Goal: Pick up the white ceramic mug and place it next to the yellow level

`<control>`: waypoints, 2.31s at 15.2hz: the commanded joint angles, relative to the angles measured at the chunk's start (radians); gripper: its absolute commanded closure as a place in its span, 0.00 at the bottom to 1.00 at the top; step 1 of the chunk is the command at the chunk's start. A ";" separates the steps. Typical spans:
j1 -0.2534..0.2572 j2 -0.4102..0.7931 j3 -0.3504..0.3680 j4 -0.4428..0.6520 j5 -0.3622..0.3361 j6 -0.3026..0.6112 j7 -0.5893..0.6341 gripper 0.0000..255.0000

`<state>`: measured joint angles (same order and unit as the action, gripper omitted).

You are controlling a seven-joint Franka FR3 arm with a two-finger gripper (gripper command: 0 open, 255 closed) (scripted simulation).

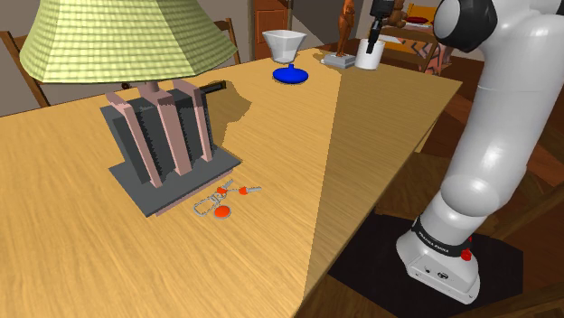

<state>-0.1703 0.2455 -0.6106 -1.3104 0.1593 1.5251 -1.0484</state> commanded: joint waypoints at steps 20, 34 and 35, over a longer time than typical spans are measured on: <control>0.267 -0.191 0.145 -0.132 -0.121 -0.016 0.392 1.00; 0.437 -0.148 0.296 -0.076 -0.122 -0.025 0.715 1.00; 0.448 -0.136 0.306 -0.061 -0.120 -0.028 0.735 1.00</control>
<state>0.2658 0.1037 -0.3146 -1.3754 0.0387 1.4954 -0.3352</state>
